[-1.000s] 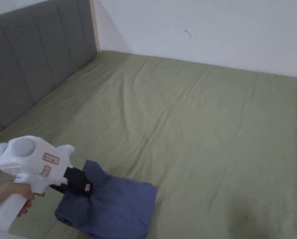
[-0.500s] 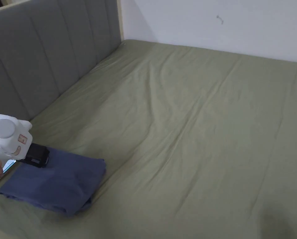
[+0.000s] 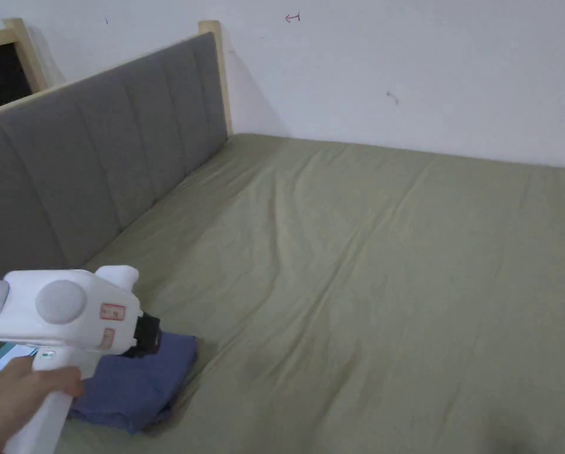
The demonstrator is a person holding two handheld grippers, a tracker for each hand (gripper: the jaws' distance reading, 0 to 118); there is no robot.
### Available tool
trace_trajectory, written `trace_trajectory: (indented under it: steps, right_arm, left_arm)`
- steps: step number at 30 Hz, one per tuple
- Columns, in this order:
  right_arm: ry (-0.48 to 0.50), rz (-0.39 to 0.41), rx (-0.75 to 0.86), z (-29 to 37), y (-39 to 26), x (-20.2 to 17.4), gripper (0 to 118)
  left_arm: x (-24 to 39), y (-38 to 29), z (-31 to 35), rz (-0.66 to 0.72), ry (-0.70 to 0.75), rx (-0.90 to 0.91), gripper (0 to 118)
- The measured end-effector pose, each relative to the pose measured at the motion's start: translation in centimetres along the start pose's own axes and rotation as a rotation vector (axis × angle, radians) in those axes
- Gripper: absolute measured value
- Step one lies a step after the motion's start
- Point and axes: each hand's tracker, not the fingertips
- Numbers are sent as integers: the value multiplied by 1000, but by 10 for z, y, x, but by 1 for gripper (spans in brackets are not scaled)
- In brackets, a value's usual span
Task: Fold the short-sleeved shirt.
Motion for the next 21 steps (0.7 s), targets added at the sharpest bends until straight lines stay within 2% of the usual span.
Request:
trace_trajectory:
  steps: [2, 6, 9, 12, 14, 21]
  right_arm:
    - [-6, 0, 13, 7, -3, 0, 0]
    - [1, 55, 73, 31, -2, -6, 0]
    - [16, 36, 138, 51, 0, -10, 0]
    - [-5, 34, 209, 71, 0, -14, 0]
    - [-16, 31, 247, 85, 2, -17, 0]
    - [-183, 139, 494, 137, 26, -41, 0]
  left_arm:
    - [32, -12, 1, -61, 39, 21, 0]
    - [94, -35, 16, -114, -4, 113, 0]
    - [141, -51, 34, -155, 16, 183, 0]
    - [170, -64, 51, -207, 65, 262, 0]
    - [184, -69, 64, -207, 46, 334, 0]
    - [228, -74, 123, -255, 110, 615, 0]
